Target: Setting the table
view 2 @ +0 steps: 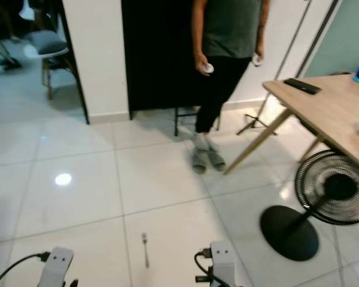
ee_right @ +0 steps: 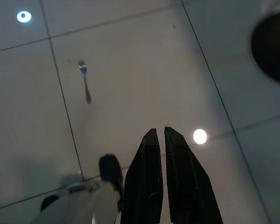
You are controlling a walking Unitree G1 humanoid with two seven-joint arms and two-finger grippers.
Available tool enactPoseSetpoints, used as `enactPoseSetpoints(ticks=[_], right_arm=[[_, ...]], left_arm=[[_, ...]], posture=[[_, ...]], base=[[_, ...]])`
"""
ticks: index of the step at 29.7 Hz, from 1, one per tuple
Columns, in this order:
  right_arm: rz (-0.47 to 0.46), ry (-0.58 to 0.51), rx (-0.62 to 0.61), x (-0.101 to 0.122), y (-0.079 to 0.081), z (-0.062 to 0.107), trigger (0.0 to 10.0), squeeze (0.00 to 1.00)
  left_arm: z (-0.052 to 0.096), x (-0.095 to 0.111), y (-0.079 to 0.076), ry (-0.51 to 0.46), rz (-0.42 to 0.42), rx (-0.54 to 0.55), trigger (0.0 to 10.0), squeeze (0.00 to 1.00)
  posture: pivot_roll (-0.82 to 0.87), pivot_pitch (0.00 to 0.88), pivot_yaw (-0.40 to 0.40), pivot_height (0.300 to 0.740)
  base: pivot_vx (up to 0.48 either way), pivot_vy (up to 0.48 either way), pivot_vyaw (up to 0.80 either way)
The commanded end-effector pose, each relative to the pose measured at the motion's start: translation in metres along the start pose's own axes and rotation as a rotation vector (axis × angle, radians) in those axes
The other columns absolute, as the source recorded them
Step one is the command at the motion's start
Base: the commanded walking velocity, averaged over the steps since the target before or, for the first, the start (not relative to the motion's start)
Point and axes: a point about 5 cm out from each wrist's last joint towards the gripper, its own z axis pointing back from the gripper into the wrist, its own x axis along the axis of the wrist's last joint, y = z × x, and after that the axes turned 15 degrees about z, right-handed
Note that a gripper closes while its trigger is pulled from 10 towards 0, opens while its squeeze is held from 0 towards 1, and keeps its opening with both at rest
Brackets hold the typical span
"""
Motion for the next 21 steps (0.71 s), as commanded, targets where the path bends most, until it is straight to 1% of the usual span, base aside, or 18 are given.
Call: enactPoseSetpoints(ticks=[1, 21], right_arm=[[-0.003, 0.022, 0.008, -0.0054, 0.0036, 0.0016, 10.0, 0.00], [0.001, 0.025, 0.011, -0.0060, 0.0036, 0.0018, 10.0, 0.00]], left_arm=[[0.0016, -0.0072, 0.0009, 0.028, -0.004, 0.003, 10.0, 0.00], [0.0023, -0.0101, 0.0017, 0.040, -0.003, 0.007, 10.0, 0.00]], posture=[[-0.04, 0.000, 0.062, 0.740], [-0.04, 0.000, 0.059, 0.740]], base=[[0.000, 0.000, -0.77], [0.000, 0.000, -0.77]])
